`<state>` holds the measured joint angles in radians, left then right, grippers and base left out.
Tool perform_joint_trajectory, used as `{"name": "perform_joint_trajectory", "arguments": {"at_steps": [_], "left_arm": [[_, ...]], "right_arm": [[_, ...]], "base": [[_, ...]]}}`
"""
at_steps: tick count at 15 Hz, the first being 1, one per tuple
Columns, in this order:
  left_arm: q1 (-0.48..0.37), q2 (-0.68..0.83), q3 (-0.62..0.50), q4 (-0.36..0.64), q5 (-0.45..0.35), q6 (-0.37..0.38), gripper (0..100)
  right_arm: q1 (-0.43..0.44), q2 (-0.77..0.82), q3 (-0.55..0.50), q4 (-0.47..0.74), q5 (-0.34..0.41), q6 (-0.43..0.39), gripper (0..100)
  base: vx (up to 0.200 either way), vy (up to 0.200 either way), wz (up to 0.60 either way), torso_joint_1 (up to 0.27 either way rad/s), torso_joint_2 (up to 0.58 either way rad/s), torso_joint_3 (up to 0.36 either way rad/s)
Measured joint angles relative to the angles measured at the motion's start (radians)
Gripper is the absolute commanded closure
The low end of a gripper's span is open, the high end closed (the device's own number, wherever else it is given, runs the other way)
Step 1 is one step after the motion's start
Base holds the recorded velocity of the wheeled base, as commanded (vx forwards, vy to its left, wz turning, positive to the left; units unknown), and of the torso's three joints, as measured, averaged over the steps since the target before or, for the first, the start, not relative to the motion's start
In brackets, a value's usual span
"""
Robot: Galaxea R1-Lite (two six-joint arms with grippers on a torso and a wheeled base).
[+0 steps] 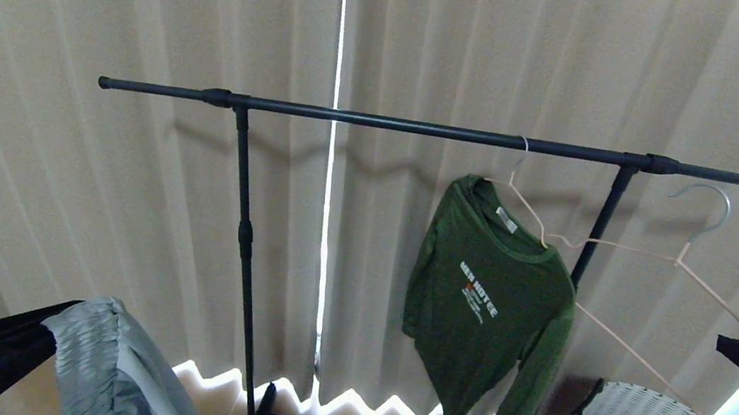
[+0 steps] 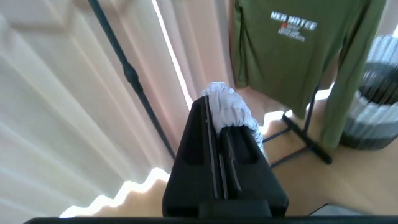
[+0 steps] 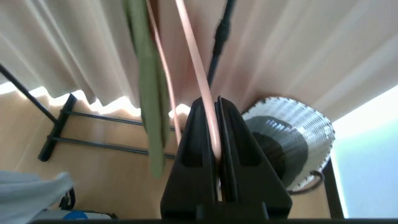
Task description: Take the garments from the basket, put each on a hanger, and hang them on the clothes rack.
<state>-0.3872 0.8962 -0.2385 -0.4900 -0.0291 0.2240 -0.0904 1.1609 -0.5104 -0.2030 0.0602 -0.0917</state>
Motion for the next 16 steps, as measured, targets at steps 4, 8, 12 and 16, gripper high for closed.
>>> {"name": "perform_joint_trajectory", "arguments": {"at_steps": [4,8,12,16], "left_arm": [[0.001,0.000,0.004,-0.001,0.000,0.001,100],[0.001,0.001,0.001,0.000,0.000,-0.001,100],[0.001,0.006,0.001,0.006,0.000,-0.008,100],[0.003,0.020,-0.007,0.006,0.006,-0.008,100]], "right_arm": [[0.000,-0.026,0.019,0.000,0.001,0.000,100],[0.000,-0.040,0.029,-0.003,0.003,0.001,100],[0.004,-0.053,0.048,-0.077,0.008,0.001,100],[0.014,-0.059,0.050,-0.090,0.009,0.001,100]], "base": [[0.000,0.000,0.00,0.000,0.00,0.000],[0.000,0.000,0.00,0.000,0.00,0.000],[0.000,0.000,0.00,0.000,0.00,0.000],[0.000,0.000,0.00,0.000,0.00,0.000]]}}
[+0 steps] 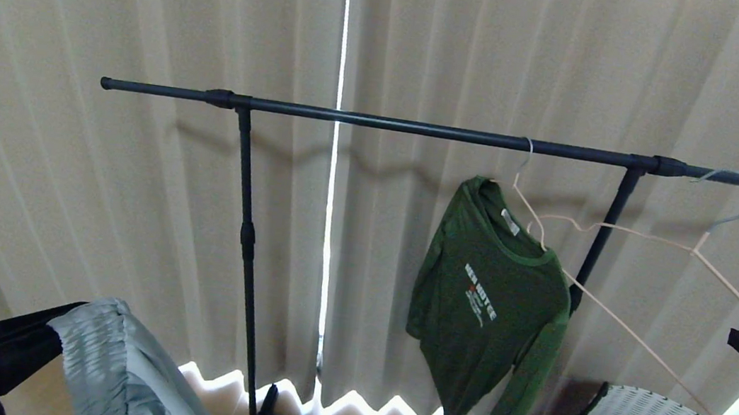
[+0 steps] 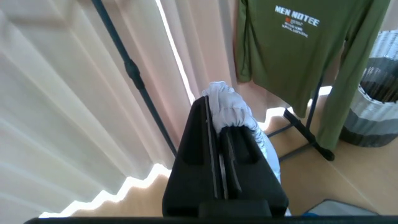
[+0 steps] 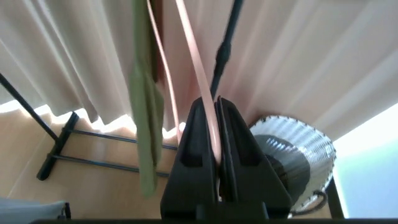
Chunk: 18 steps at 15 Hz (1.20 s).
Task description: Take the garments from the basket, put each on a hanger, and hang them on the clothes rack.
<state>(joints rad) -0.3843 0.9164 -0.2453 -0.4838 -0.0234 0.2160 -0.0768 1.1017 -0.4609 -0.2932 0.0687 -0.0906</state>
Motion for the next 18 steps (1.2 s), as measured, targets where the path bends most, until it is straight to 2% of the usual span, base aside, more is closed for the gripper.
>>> {"name": "perform_joint_trajectory", "arguments": {"at_steps": [2,5,12,16,18], "left_arm": [[0.000,0.019,-0.014,0.001,0.001,0.000,100],[0.000,0.104,-0.078,0.000,0.025,-0.006,100],[-0.002,0.280,-0.259,0.000,0.160,-0.008,100],[-0.002,0.406,-0.397,0.001,0.191,-0.011,100],[-0.003,0.481,-0.473,0.007,0.267,-0.019,100]], "right_arm": [[0.000,-0.013,0.000,0.001,0.016,0.000,100],[0.001,-0.058,0.001,0.001,0.082,0.001,100],[0.026,-0.091,-0.010,-0.022,0.208,-0.003,100],[0.204,-0.032,-0.011,-0.015,0.215,0.009,100],[0.332,0.016,-0.009,-0.018,0.214,0.071,100]], "base": [[0.000,0.000,0.00,0.000,0.00,0.000],[0.000,0.000,0.00,0.000,0.00,0.000],[0.000,0.000,0.00,0.000,0.00,0.000],[0.000,0.000,0.00,0.000,0.00,0.000],[0.000,0.000,0.00,0.000,0.00,0.000]]}}
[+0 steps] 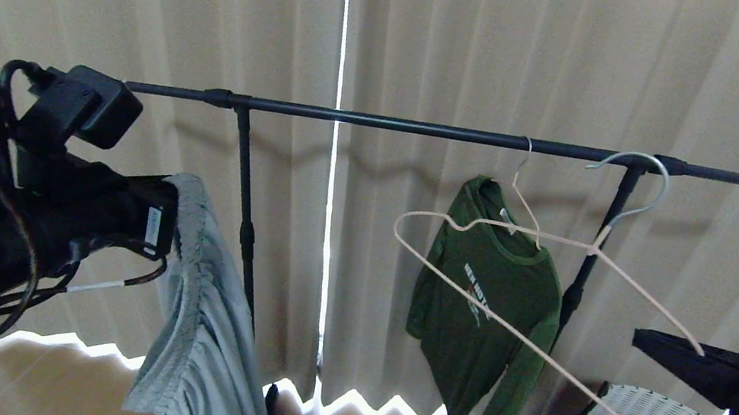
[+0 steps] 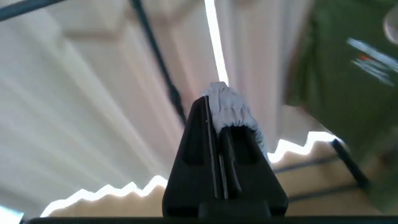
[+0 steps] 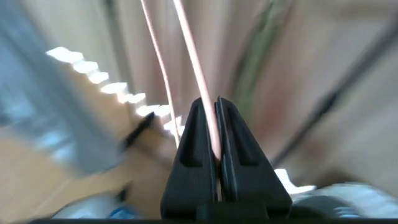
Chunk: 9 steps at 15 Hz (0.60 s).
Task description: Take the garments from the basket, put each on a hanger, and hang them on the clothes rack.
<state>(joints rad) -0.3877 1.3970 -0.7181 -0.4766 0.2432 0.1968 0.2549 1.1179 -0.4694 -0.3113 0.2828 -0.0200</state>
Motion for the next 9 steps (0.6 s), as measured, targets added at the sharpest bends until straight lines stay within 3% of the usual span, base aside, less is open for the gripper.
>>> {"name": "perform_joint_trajectory", "arguments": {"at_steps": [4,7,9], "left_arm": [[-0.014,0.095,-0.107,0.097,0.062,-0.046,100],[-0.060,0.153,-0.176,0.127,0.146,-0.125,100],[-0.089,0.194,-0.211,0.132,0.201,-0.137,100]], "right_arm": [[0.247,0.050,0.004,0.006,-0.002,0.131,100],[0.349,0.073,-0.003,-0.003,-0.003,0.166,100],[0.394,0.096,-0.022,-0.006,-0.005,0.175,100]], "base": [[0.000,0.000,0.00,0.000,0.00,0.000],[0.000,0.000,0.00,0.000,0.00,0.000],[0.000,0.000,0.00,0.000,0.00,0.000]]}}
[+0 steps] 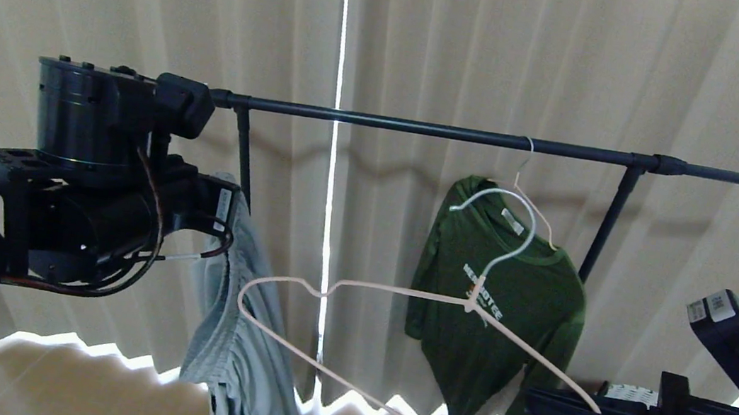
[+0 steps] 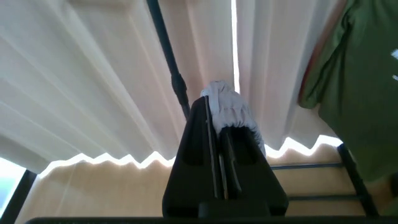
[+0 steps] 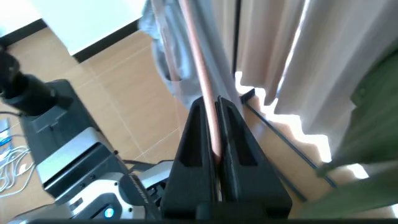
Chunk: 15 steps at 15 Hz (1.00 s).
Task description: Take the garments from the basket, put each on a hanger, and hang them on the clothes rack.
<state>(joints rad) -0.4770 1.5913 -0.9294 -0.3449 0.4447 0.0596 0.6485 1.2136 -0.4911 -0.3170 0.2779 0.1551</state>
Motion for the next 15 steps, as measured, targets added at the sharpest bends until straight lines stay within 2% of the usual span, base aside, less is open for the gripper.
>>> {"name": "perform_joint_trajectory", "arguments": {"at_steps": [3,5,8,12,15], "left_arm": [[-0.013,0.021,-0.009,0.001,0.003,0.000,100],[-0.017,0.021,-0.009,0.003,0.003,0.003,100],[-0.021,0.011,-0.007,0.029,0.005,0.006,100],[-0.014,0.011,-0.018,0.029,0.070,0.011,100],[-0.014,0.016,-0.020,0.028,0.074,0.019,100]], "right_arm": [[0.025,0.043,-0.028,0.000,-0.018,0.001,100],[0.031,0.089,-0.056,-0.001,-0.092,0.002,100],[0.038,0.146,-0.101,-0.004,-0.147,0.024,100],[0.117,0.127,-0.103,0.001,-0.145,0.083,100],[0.186,0.087,-0.097,0.000,-0.142,0.110,100]], "base": [[0.000,0.000,0.00,0.000,0.00,0.000],[0.000,0.000,0.00,0.000,0.00,0.000],[0.000,0.000,0.00,0.000,0.00,0.000],[0.000,0.000,0.00,0.000,0.00,0.000],[0.000,0.000,0.00,0.000,0.00,0.000]]}}
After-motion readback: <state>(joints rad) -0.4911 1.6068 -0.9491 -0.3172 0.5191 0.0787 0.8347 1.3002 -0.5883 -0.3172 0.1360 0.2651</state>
